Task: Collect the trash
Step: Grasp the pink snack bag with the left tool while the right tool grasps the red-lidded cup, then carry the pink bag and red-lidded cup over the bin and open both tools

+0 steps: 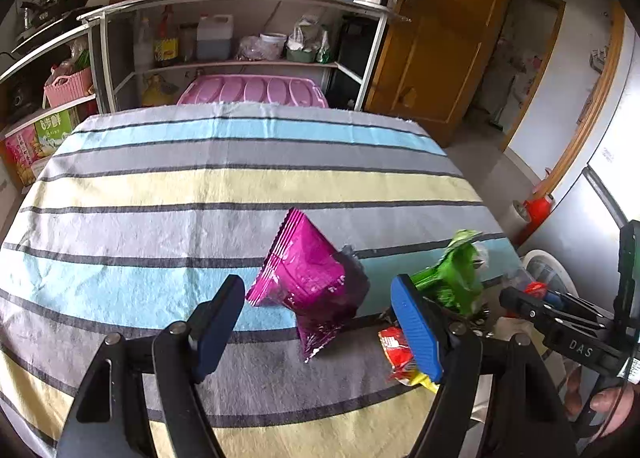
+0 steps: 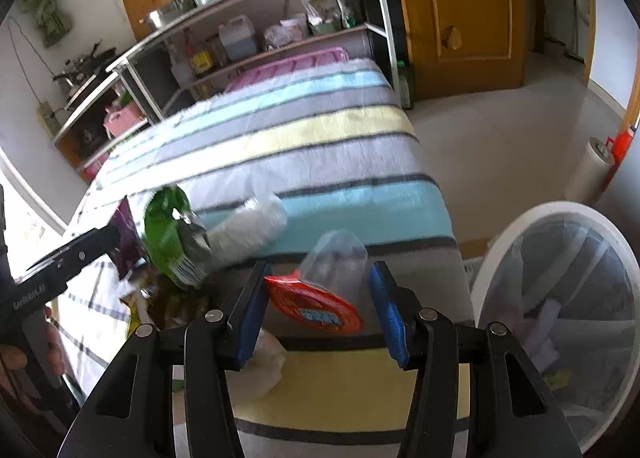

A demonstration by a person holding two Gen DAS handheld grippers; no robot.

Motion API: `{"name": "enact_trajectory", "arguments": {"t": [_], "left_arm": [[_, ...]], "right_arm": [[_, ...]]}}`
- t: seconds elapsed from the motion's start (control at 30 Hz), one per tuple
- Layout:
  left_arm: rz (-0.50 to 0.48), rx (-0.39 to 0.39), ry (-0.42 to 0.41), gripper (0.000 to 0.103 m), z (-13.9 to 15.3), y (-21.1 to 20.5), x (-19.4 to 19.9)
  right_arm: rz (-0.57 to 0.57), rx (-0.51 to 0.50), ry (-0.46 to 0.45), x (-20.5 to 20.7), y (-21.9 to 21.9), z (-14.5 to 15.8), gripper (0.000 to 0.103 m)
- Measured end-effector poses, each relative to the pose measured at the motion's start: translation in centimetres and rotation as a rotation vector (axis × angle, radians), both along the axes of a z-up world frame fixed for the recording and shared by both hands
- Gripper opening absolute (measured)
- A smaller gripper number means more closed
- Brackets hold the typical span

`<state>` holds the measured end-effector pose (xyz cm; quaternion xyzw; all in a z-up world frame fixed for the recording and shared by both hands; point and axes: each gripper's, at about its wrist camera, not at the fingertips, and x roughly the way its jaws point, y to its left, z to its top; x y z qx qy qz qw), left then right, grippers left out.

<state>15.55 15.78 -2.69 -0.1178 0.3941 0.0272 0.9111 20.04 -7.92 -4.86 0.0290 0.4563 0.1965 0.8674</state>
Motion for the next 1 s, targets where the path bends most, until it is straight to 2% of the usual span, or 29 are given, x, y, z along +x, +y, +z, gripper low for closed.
{"name": "enact_trajectory", "arguments": {"t": [0.1,0.17,0.37,0.43,0.5,0.57,0.67,1.0], "left_arm": [[0.001,-0.007,0.010,0.077,-0.4,0.1,0.3],[0.005,-0.001,0.013,0.077,-0.6,0.0,0.4],[0.012,-0.019,0.008,0.077,-0.9,0.4,0.8],[0.015,-0.014,0.009,0.073,-1.0,0.3,1.0],[0.016,-0.005,0.013,0.064,-1.1,0.2,1.3],[0.012,0.003,0.010,0.062,-1.1,0.1,1.3],[0.008,0.011,-0.005,0.054,-0.8,0.0,1.1],[0.019,-0.006,-0.023,0.049,-0.2,0.3,0.4]], "right_arm": [[-0.002,-0.002,-0.013,-0.2,0.1,0.0,0.052],[-0.011,0.001,-0.020,-0.4,0.0,0.0,0.047],[-0.024,0.013,-0.025,-0.5,-0.3,0.0,0.046],[-0.024,0.012,-0.028,-0.5,-0.2,0.0,0.046],[-0.023,0.017,-0.025,-0.3,-0.3,-0.1,0.046],[-0.025,0.025,-0.024,-0.2,-0.4,-0.1,0.046],[-0.027,0.030,-0.024,-0.3,-0.5,-0.1,0.046],[-0.027,0.047,-0.048,-0.8,-0.9,0.4,0.046]]}}
